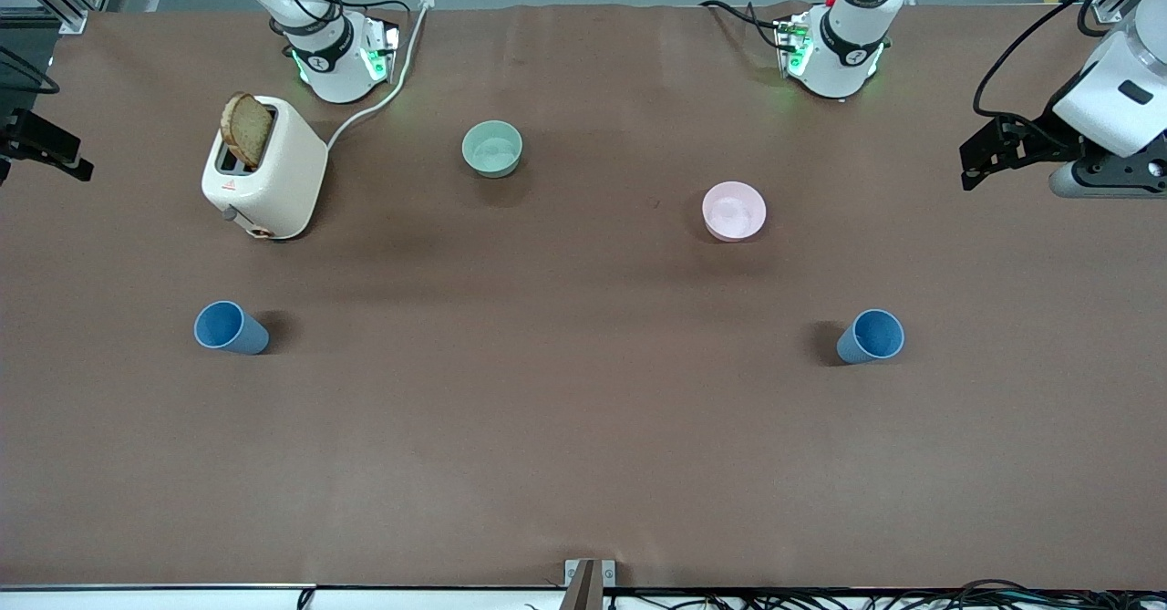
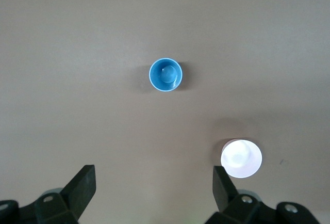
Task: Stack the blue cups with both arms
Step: 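Reach the left gripper down to the nearby blue cup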
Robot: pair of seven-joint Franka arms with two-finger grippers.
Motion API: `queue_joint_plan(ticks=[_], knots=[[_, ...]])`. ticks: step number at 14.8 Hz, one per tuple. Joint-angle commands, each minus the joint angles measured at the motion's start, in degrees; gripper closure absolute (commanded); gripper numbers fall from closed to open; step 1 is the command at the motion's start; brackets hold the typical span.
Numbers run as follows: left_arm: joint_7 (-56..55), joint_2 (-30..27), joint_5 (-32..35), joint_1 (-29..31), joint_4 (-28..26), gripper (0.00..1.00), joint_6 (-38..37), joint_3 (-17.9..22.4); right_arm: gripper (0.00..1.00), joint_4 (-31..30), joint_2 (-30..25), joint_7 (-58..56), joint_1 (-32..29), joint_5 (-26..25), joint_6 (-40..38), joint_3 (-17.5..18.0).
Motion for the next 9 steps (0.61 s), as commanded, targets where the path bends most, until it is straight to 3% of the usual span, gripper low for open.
queue_joint_plan(ticks=[1,5,7,9], knots=[[1.16,0.58,1.08,-0.07,1.61,0.0,-0.79,-0.28,0.0,0.08,0.1,0.93,-0.44,-1.0,-0.51,0.19],[3.89,6.36,0.73,0.99,2.31,0.0,0.95,-0.1,0.0,-0.1,0.36,0.31,-1.31,-1.0,-0.25,0.1],[3.89,10.5,0.55,2.38,-0.04,0.0,7.96,-0.01,0.0,-0.45,0.89,0.14,-1.67,-0.91,0.19,0.1],[3.98,11.74,0.72,3.27,-8.02,0.0,20.16,-0.01,0.0,-1.76,1.15,0.14,-1.93,-1.0,1.85,0.1]])
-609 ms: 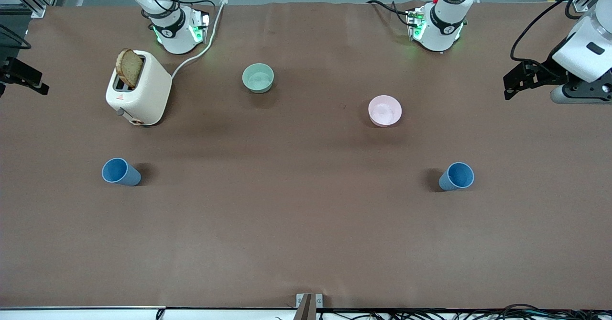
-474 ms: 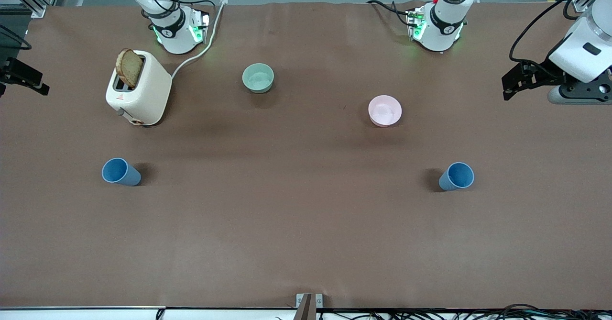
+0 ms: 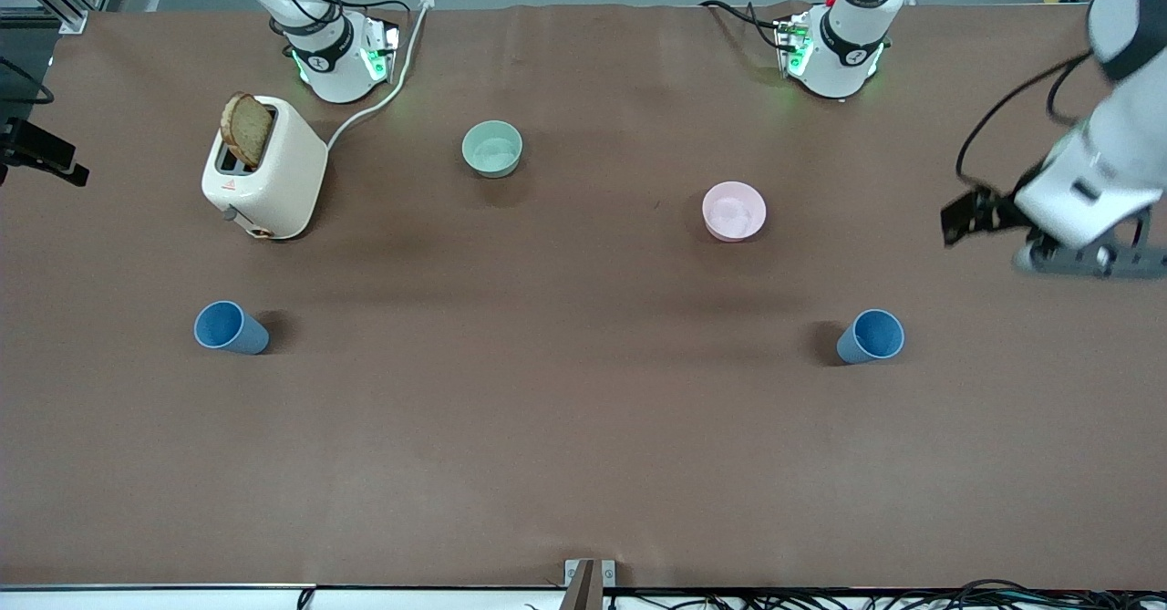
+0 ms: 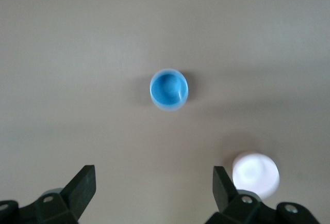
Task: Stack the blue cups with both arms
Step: 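Reach the left gripper down to the nearby blue cup, then grasp the blue cup with the left gripper while the right gripper reaches cup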
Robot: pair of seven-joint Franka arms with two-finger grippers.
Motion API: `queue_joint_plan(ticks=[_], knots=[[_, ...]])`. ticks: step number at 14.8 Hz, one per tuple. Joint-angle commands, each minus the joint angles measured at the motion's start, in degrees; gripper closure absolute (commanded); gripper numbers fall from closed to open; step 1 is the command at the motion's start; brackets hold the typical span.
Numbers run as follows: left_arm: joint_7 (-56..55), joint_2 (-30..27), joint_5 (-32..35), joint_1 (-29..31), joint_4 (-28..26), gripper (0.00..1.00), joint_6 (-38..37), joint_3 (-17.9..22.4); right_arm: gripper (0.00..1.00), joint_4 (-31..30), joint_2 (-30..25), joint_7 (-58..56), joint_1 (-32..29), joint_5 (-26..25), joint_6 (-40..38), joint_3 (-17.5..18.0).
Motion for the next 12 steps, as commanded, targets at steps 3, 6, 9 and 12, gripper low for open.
queue_joint_plan(ticks=[3,6,9,12], knots=[[0.97,5.12,0.91,1.01,-15.38,0.0,26.34,-0.13,0.0,-5.57,0.3,0.05,-1.64,-0.88,7.0,0.45],[0.97,9.52,0.99,1.54,-19.35,0.0,35.42,-0.22,0.0,-10.58,2.31,-0.03,-3.14,-0.88,14.03,0.45],[2.36,13.13,0.99,2.68,-19.1,0.14,36.67,-0.22,0.0,-13.93,6.35,-0.12,-4.45,-0.88,20.8,0.45],[2.72,14.19,0.99,3.55,-20.23,0.19,36.59,-0.22,0.01,-17.27,10.66,-3.1,-5.94,-0.71,29.58,0.45]])
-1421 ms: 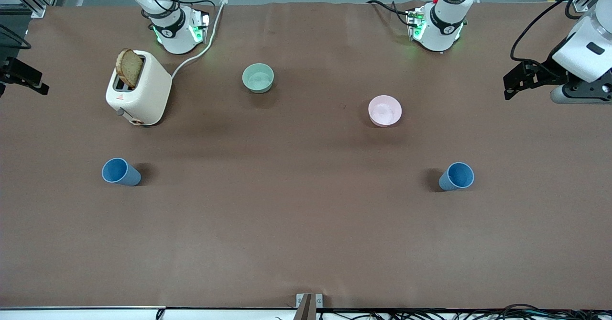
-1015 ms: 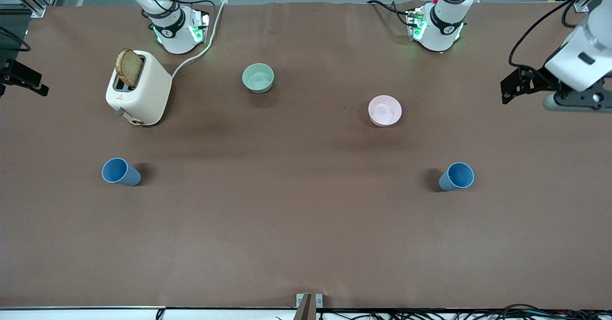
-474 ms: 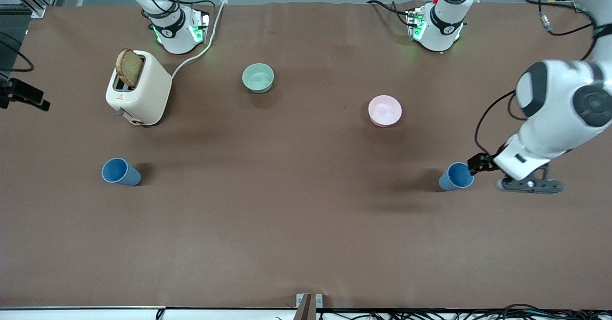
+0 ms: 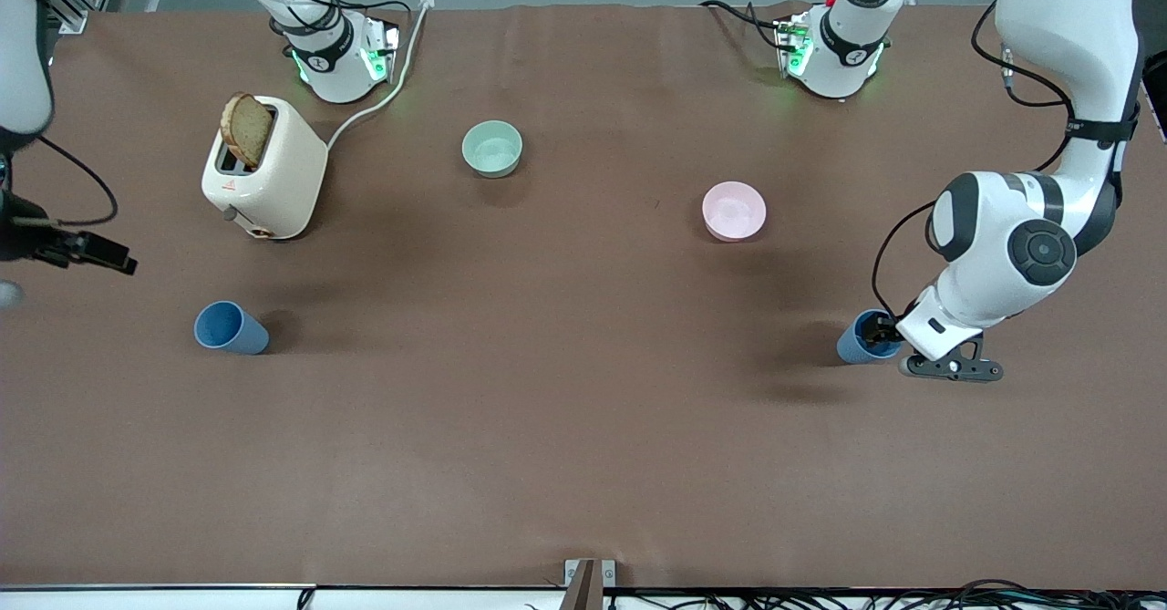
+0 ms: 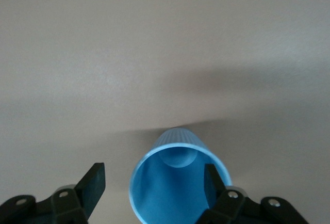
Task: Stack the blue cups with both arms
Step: 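Grasp the blue cup with the left gripper while the right gripper reaches cup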
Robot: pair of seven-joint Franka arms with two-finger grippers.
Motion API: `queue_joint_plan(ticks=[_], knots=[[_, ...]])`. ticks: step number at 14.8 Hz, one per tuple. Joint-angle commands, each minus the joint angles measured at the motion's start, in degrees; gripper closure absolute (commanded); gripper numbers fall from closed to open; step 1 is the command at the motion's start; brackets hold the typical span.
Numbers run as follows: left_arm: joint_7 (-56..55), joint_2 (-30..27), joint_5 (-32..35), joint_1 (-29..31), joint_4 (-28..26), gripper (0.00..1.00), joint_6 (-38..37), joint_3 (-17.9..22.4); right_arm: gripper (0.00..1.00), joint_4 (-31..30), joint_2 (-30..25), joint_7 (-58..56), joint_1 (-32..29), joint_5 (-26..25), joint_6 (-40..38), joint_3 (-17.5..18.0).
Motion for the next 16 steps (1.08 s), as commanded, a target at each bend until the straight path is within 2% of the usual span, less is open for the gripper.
queue_joint_plan(ticks=[1,5,6,7,10,11,13,14,15,16], knots=[[0.6,0.56,0.94,0.93,-1.44,0.28,0.38,-0.24,0.01,-3.56,3.09,-2.24,-1.94,-0.62,7.11,0.6],[-0.27,1.8,0.85,0.84,-1.44,0.84,0.21,-0.33,0.02,-9.53,7.75,-2.25,-1.68,-0.35,19.58,0.6],[-0.36,1.89,0.68,0.84,-1.44,0.95,0.21,-0.33,0.02,-10.68,8.98,-2.16,-1.59,-0.35,22.4,0.6],[-0.37,1.89,0.5,0.84,-1.44,0.99,0.21,-0.33,0.02,-11.39,10.13,-2.25,-1.68,-0.35,24.17,0.6],[-0.63,1.02,0.24,0.23,-0.57,1.0,-0.23,-0.59,0.04,-11.39,12.15,-2.25,-1.41,-0.35,25.24,0.68],[-1.15,0.49,0.15,-0.04,0.65,1.0,-0.49,-1.72,0.05,-11.39,13.2,-2.25,-1.67,-0.35,26.03,0.68],[-7.18,-0.13,0.15,-0.13,4.16,1.0,-5.74,-6.54,0.11,-11.92,15.05,-2.25,-1.5,-0.35,28.31,0.77],[-11.83,-0.04,0.15,-0.48,6.7,1.0,-8.64,-9.44,0.17,-11.92,15.58,-2.25,-1.33,-0.35,28.75,0.77],[-16.75,0.39,0.15,-1.52,9.17,1.0,-11.02,-12.16,0.32,-11.92,15.59,-2.25,-1.24,-0.35,28.67,0.77],[-23.15,1.09,0.15,-3.1,10.84,1.0,-11.83,-14.37,0.54,-11.83,15.59,-2.6,-1.24,-0.35,28.32,0.77]])
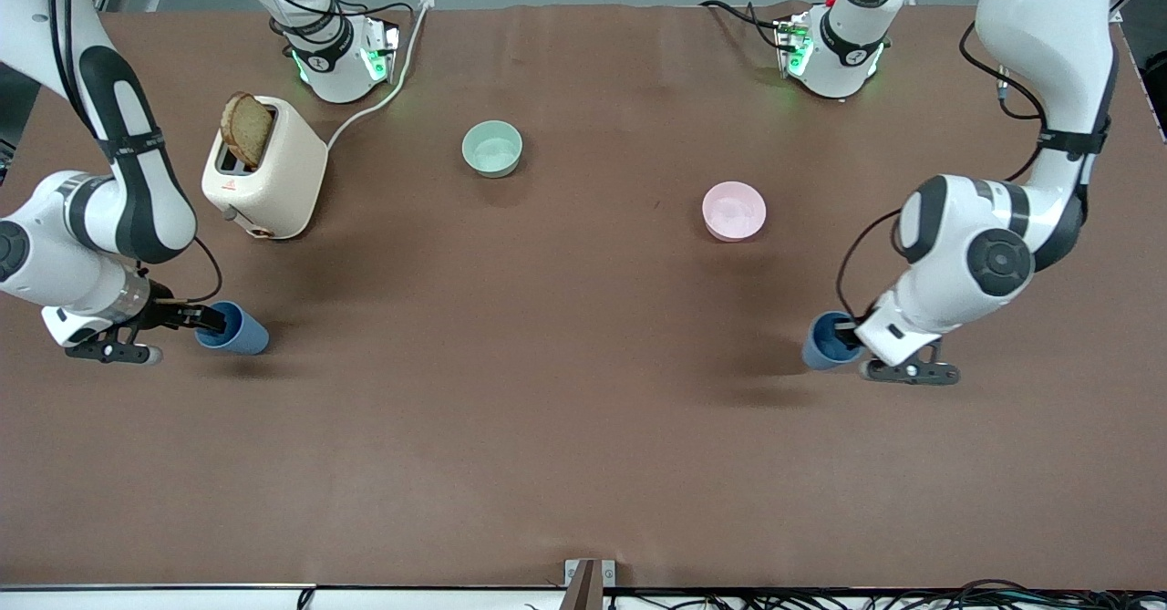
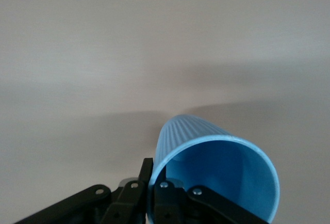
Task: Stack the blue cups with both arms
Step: 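Place the cup mid-table with the left gripper while the right gripper lifts cup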
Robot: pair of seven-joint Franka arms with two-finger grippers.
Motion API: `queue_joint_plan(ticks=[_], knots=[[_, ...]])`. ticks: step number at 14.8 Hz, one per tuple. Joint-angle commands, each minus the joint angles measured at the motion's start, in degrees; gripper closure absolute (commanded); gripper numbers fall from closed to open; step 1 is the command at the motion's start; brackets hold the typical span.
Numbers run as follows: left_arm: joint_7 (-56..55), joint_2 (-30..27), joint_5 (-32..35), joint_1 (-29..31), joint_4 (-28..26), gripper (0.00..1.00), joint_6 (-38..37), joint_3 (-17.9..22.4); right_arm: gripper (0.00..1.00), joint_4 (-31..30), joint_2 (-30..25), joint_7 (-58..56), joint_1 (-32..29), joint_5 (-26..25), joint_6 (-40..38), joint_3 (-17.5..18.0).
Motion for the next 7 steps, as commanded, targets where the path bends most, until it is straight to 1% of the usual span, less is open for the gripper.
queue_joint_plan(ticks=[1,2,3,4,5,7], knots=[[-16.55,2.13,0.29,-5.77,6.58,1.0,-4.07,-5.18,0.73,-0.78,-0.49,-2.15,-0.22,-0.36,0.49,0.33],[-22.97,3.97,0.38,-10.16,8.69,1.0,-4.08,-5.29,0.86,-0.61,-0.49,-3.29,-0.31,-0.36,0.31,0.41],[-28.95,6.17,0.55,-14.38,11.33,1.0,-4.08,-5.29,0.93,-0.61,-0.58,-3.39,-0.39,-0.36,0.31,0.41],[-34.67,8.54,0.73,-17.9,13.88,1.0,-4.08,-5.29,0.95,-0.61,-0.67,-3.31,-0.4,-0.36,0.22,0.33],[-39.34,10.74,0.9,-20.89,15.9,1.0,-4.08,-5.29,0.96,-0.52,-1.02,-3.3,-0.4,-0.36,-0.21,0.33],[-46.04,14.96,0.91,-25.91,19.77,1.0,-3.55,-4.76,0.96,0.7,-3.12,-3.3,-0.31,-0.36,-3.89,0.33]])
